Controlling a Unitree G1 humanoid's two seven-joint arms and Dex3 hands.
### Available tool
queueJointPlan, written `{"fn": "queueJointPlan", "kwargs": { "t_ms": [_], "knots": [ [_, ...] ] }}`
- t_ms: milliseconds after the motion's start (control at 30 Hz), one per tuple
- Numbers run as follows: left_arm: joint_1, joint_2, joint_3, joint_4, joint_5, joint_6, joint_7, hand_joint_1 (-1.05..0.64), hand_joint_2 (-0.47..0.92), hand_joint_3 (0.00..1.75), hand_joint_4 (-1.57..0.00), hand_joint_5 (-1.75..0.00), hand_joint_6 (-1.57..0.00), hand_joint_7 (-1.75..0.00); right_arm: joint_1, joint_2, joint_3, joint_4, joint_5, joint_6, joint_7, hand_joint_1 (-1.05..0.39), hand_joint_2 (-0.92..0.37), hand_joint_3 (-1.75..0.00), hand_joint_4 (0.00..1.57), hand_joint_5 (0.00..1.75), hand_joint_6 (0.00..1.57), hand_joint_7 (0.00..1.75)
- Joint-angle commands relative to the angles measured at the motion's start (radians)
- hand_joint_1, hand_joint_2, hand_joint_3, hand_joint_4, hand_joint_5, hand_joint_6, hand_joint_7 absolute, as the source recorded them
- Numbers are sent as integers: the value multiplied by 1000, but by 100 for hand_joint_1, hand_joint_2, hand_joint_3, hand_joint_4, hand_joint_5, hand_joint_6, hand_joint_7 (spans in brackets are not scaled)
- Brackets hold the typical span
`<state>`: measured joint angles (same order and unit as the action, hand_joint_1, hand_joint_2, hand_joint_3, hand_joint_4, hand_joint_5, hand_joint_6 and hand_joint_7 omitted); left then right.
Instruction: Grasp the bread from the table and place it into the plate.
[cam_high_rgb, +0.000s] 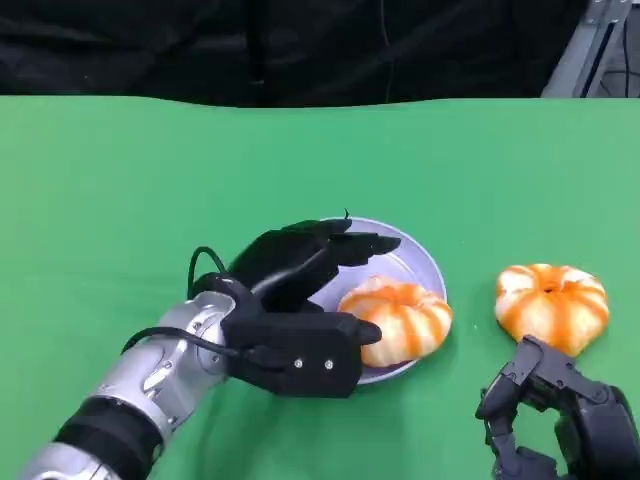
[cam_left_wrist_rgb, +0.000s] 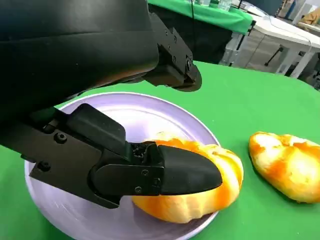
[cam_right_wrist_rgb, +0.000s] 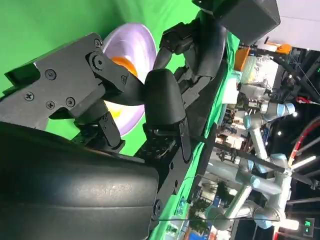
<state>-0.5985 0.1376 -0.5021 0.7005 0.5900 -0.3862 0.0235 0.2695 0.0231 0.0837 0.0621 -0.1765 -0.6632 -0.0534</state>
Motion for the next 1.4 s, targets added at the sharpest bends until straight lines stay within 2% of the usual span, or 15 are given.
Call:
{"fn": "queueJointPlan", "kwargs": {
  "t_ms": [33,400,467,533,800,833,867,900,933,1133,1400],
  "knots": [
    [19,13,9,-10,-8,4,-13,-105,92,57,-13,0,-38,0,2,-10,-6,-8,11,-2,-3,-14,-57,-109,83,175,73,161],
    [19,13,9,-11,-8,5,-14,-105,92,57,-13,0,-38,0,2,-10,-6,-8,11,-2,-3,-14,-57,-109,83,175,73,161],
    [74,62,63,-98,-88,-26,-67,-105,92,58,-13,0,-37,0,-1,-12,-7,1,22,-13,2,-13,-57,-109,83,175,73,161],
    [103,83,90,-150,-125,-32,-102,-105,92,59,-12,0,-36,0,-2,-14,-8,4,27,-17,4,-12,-57,-109,83,175,73,161],
    [120,84,104,-185,-128,-16,-131,-105,92,60,-12,0,-35,0,-3,-15,-6,5,29,-18,4,-12,-57,-109,83,175,73,161],
    [194,100,175,-309,-330,72,-259,-95,89,57,-21,-5,-40,-2,1,-17,-5,-1,33,-14,8,-12,-57,-109,83,175,73,161],
    [250,113,229,-405,-482,142,-357,-73,90,39,-41,-12,-49,-5,3,-18,-4,-5,35,-10,11,-11,-57,-110,83,175,72,160],
    [289,123,266,-475,-588,195,-426,-59,91,26,-53,-16,-54,-6,5,-19,-3,-8,37,-8,13,-11,-58,-110,83,175,72,160],
    [311,129,287,-518,-645,231,-466,-55,92,21,-57,-18,-56,-7,6,-19,-2,-10,37,-7,14,-11,-58,-110,83,175,72,161],
    [335,135,310,-605,-677,332,-513,-50,92,16,-61,-18,-58,-6,6,-18,-4,-11,39,-7,18,-11,-57,-110,82,175,72,161],
    [341,128,321,-626,-670,360,-524,-50,92,16,-62,-17,-59,-6,7,-17,-4,-11,39,-6,19,-11,-57,-111,82,175,71,161]
  ]
}}
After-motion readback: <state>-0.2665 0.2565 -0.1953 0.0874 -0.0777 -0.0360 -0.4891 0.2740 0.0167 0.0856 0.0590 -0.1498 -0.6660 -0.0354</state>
